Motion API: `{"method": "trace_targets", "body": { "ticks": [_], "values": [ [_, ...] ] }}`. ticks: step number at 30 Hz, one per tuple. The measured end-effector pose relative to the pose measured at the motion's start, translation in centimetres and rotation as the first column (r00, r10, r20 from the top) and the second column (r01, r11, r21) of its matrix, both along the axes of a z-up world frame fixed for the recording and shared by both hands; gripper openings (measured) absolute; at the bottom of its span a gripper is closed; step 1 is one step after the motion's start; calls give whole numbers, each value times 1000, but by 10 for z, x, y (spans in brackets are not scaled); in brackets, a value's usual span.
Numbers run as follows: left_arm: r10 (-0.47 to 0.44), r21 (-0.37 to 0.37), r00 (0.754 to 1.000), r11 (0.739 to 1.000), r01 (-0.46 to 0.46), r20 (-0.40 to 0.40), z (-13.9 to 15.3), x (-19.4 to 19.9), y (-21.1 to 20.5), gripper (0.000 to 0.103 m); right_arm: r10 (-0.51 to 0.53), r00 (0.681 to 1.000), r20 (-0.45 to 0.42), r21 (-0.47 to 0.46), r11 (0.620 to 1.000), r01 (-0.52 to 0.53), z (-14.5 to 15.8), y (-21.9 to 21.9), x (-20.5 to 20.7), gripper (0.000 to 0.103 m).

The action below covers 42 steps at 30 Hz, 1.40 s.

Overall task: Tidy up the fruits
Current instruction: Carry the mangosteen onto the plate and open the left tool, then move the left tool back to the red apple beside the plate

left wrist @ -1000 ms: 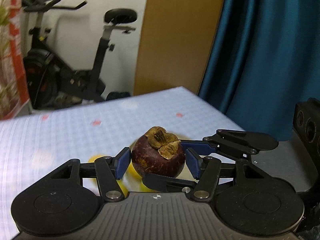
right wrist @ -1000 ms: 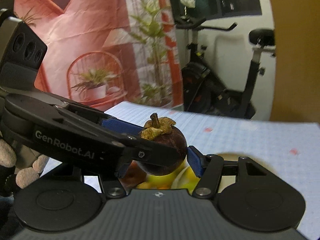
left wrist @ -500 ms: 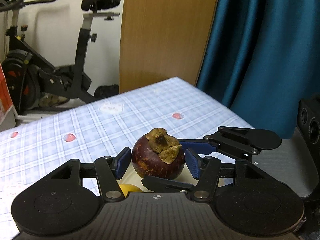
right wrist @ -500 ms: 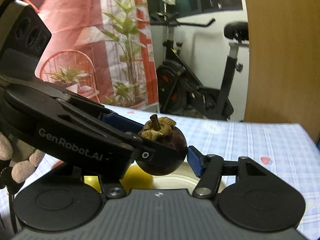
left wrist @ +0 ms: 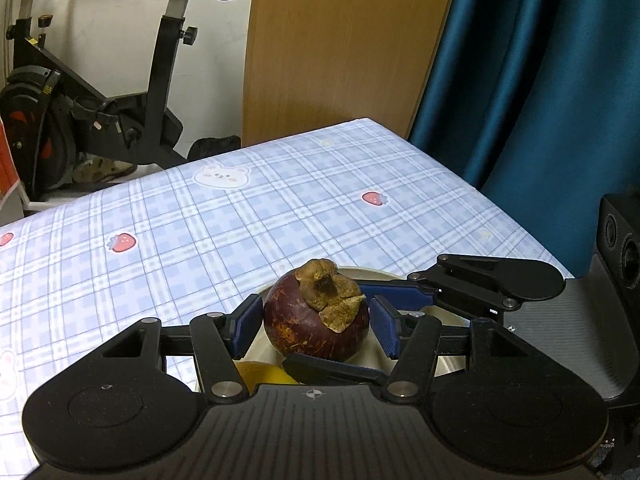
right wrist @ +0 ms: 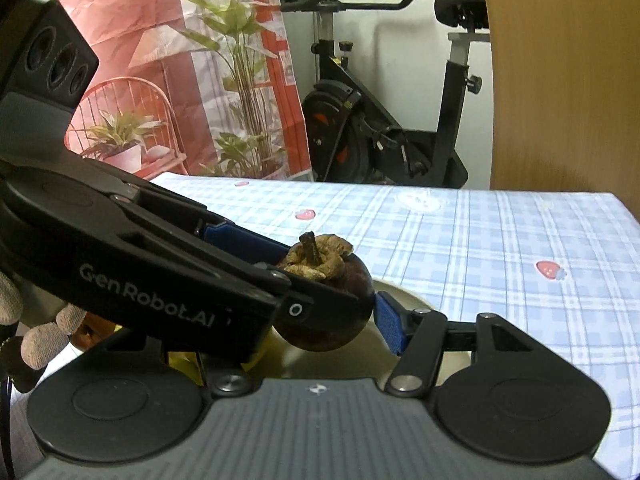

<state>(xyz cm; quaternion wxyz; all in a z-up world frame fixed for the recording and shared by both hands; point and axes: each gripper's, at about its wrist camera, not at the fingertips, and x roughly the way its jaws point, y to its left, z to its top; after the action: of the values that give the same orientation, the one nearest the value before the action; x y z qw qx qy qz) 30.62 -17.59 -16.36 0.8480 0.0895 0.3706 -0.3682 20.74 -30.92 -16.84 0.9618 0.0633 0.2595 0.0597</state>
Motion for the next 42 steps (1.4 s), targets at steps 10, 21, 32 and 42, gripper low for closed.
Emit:
{"method": "trace_targets", "body": {
  "ticks": [10,21,32,42],
  "values": [
    [4,6,1000,1000,-4,-4,-6,-4,-1,59,-23,999,-44,-12,1000,23,-6,4,9,62],
    [28,4,1000,1000,-28,3,-4,-5,1,61,-48,997,-59,-22,999,46,-5,8,12,62],
    [83,-13,996,996,-83,18,12,-21,21,72,-108,990,-95,-43,994,104,4,15,1,64],
    [129,17,990,991,-130,55,24,-44,42,74,-129,987,-101,-56,991,123,14,30,-17,64]
  ]
}}
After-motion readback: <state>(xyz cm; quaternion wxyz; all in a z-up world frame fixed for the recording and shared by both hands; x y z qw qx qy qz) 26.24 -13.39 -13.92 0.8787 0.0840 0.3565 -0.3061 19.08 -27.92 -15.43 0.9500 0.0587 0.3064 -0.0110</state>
